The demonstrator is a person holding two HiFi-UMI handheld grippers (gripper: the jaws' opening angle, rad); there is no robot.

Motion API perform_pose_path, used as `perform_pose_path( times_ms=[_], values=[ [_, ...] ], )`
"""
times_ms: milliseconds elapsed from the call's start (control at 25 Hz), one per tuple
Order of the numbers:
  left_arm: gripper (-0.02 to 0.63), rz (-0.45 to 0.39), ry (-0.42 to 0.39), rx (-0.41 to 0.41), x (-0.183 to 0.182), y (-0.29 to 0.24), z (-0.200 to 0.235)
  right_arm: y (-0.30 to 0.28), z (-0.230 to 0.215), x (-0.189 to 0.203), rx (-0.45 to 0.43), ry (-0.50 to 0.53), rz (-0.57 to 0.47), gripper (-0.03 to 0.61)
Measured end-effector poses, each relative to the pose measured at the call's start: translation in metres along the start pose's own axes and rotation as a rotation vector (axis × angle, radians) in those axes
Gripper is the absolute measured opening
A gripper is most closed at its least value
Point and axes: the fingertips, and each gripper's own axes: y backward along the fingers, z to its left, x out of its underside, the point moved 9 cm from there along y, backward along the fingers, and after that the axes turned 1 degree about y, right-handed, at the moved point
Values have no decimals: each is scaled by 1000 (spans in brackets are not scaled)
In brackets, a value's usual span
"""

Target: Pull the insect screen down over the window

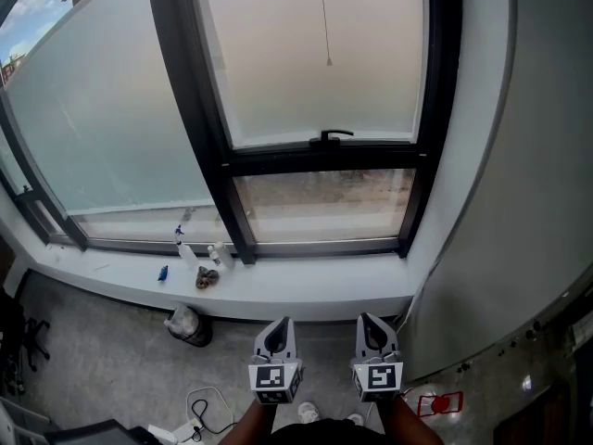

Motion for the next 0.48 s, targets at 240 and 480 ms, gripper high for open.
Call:
perform_pose_path(
  times_ms=[240, 480],
  values=[
    [0, -14, -16, 45, -5, -17, 23, -18, 14, -4, 38, 0, -1, 3],
    [0, -17, -15, 64, 4, -37, 39, -42, 9, -2, 53, 36, 9, 3]
  ],
)
